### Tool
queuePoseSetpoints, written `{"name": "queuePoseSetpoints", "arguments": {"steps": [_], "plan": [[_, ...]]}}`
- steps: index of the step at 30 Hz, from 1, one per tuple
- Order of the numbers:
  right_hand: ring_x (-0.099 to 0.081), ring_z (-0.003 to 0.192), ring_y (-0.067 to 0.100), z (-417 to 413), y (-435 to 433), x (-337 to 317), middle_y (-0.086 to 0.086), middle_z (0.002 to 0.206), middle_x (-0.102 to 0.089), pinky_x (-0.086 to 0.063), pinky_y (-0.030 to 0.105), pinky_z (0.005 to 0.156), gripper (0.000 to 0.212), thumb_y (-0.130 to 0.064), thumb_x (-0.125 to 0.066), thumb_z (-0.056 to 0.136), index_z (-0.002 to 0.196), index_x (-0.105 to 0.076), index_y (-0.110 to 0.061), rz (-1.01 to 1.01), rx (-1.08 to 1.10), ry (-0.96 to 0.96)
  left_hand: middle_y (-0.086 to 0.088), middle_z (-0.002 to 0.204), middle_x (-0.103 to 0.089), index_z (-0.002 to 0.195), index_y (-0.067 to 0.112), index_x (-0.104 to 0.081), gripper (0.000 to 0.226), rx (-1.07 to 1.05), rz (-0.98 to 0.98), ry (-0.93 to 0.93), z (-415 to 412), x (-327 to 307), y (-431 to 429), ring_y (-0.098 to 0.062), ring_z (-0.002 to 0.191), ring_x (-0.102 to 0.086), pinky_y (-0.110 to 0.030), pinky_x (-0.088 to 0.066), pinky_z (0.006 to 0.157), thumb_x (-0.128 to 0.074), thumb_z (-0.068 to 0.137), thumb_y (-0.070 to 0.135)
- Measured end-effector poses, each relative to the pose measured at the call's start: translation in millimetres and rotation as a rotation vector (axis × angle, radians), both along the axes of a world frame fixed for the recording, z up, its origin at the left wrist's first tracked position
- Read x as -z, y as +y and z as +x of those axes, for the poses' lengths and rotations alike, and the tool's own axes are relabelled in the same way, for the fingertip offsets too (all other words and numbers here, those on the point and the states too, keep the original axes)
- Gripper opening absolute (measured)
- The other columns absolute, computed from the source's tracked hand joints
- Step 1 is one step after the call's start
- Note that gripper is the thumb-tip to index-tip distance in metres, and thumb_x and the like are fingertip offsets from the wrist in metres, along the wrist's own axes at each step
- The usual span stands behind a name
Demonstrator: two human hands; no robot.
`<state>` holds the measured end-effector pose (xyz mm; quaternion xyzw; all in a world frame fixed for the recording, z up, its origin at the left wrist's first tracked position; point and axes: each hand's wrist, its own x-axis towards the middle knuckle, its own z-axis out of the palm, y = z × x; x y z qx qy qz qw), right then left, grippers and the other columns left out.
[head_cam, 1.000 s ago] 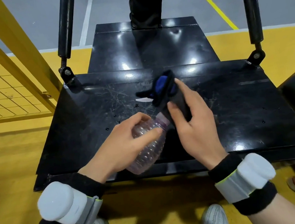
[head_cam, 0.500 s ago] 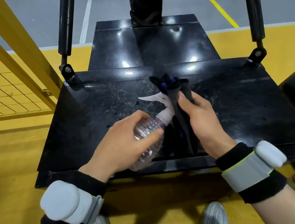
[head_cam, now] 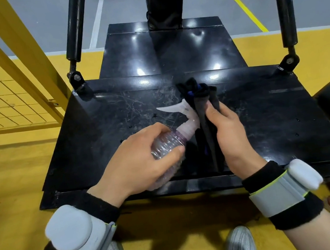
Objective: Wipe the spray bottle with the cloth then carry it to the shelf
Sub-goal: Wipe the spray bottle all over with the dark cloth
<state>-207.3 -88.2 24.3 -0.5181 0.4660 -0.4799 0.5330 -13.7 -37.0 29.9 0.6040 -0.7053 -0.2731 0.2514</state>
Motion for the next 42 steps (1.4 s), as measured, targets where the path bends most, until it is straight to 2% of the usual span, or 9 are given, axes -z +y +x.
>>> {"name": "queuePoseSetpoints", "arguments": {"steps": [3, 7, 11, 15, 18, 22, 26, 31, 42], "plan": [[-0.072, 0.093, 0.001, 0, 2, -1, -0.015, 0.096, -0.079, -0.054, 0.018, 0.078, 0.030, -0.028, -0.052, 0.104, 0.097, -0.079, -0.039, -0.023, 0.003, -0.002, 0.018, 0.099, -0.068, 0.113, 0.038, -0.060, 0.047, 0.007, 0.028, 0.017, 1, 0, -1, -0.001, 0.089, -0.063, -0.036, -0.053, 0.080, -0.053, 0.081, 0.071], [-0.061, 0.127, 0.009, 1, 5, 3, -0.008, 0.131, -0.070, -0.046, 0.032, 0.109, 0.037, -0.021, -0.057, 0.102, 0.138, -0.063, -0.025, -0.302, 0.058, 0.192, 0.020, 0.102, -0.069, 0.113, 0.041, -0.060, 0.046, -0.003, 0.043, 0.034, 1, 0, -3, 0.001, 0.092, -0.064, -0.036, -0.054, 0.083, -0.055, 0.079, 0.072], [-0.054, 0.132, 0.006, -3, 4, 9, -0.005, 0.139, -0.060, -0.039, 0.016, 0.109, 0.054, -0.012, -0.060, 0.099, 0.151, -0.050, -0.023, -0.505, 0.078, 0.411, 0.019, 0.100, -0.070, 0.110, 0.042, -0.061, 0.043, -0.025, 0.030, 0.023, 0, 2, -3, 0.000, 0.089, -0.065, -0.038, -0.056, 0.081, -0.059, 0.079, 0.071], [-0.057, 0.126, 0.002, -2, 4, 9, -0.008, 0.132, -0.063, -0.040, 0.016, 0.105, 0.048, -0.019, -0.058, 0.102, 0.148, -0.052, -0.028, -0.432, 0.072, 0.443, 0.017, 0.096, -0.069, 0.107, 0.039, -0.061, 0.041, -0.018, 0.011, -0.062, -1, 3, -2, -0.004, 0.085, -0.064, -0.041, -0.054, 0.078, -0.057, 0.081, 0.071], [-0.066, 0.101, -0.002, 0, 1, 2, -0.019, 0.105, -0.073, -0.048, 0.025, 0.090, 0.022, -0.034, -0.053, 0.102, 0.116, -0.070, -0.037, -0.206, 0.050, 0.300, 0.019, 0.099, -0.067, 0.112, 0.039, -0.060, 0.047, -0.008, -0.011, -0.146, -1, 3, 0, -0.006, 0.087, -0.063, -0.041, -0.053, 0.079, -0.053, 0.081, 0.074], [-0.076, 0.086, 0.003, -4, -1, -2, -0.013, 0.091, -0.081, -0.056, 0.018, 0.072, 0.032, -0.035, -0.053, 0.103, 0.090, -0.081, -0.040, 0.066, -0.008, 0.023, 0.020, 0.106, -0.068, 0.117, 0.040, -0.060, 0.053, 0.006, 0.006, -0.153, -1, 3, 1, -0.006, 0.092, -0.063, -0.040, -0.053, 0.084, -0.051, 0.079, 0.076], [-0.069, 0.099, 0.001, -4, 1, -1, -0.017, 0.102, -0.076, -0.052, 0.024, 0.087, 0.023, -0.028, -0.056, 0.101, 0.106, -0.074, -0.041, -0.150, 0.024, 0.156, 0.021, 0.103, -0.069, 0.113, 0.041, -0.061, 0.049, 0.001, 0.024, -0.109, 0, 2, -2, -0.003, 0.090, -0.064, -0.040, -0.054, 0.083, -0.054, 0.078, 0.075], [-0.054, 0.130, 0.004, -6, 4, 7, -0.005, 0.137, -0.060, -0.038, 0.013, 0.108, 0.053, -0.005, -0.061, 0.095, 0.144, -0.057, -0.023, -0.505, 0.058, 0.459, 0.022, 0.109, -0.069, 0.118, 0.041, -0.061, 0.051, -0.017, 0.026, -0.092, 0, 4, -3, -0.002, 0.095, -0.064, -0.039, -0.055, 0.086, -0.057, 0.079, 0.074], [-0.061, 0.113, -0.006, -2, 3, 3, -0.024, 0.115, -0.069, -0.043, 0.011, 0.090, 0.030, -0.029, -0.054, 0.105, 0.127, -0.059, -0.049, -0.229, 0.055, 0.331, 0.022, 0.112, -0.066, 0.123, 0.041, -0.060, 0.061, -0.087, 0.004, -0.212, -9, 4, 0, -0.006, 0.098, -0.063, -0.037, -0.052, 0.084, -0.047, 0.079, 0.080]]}}
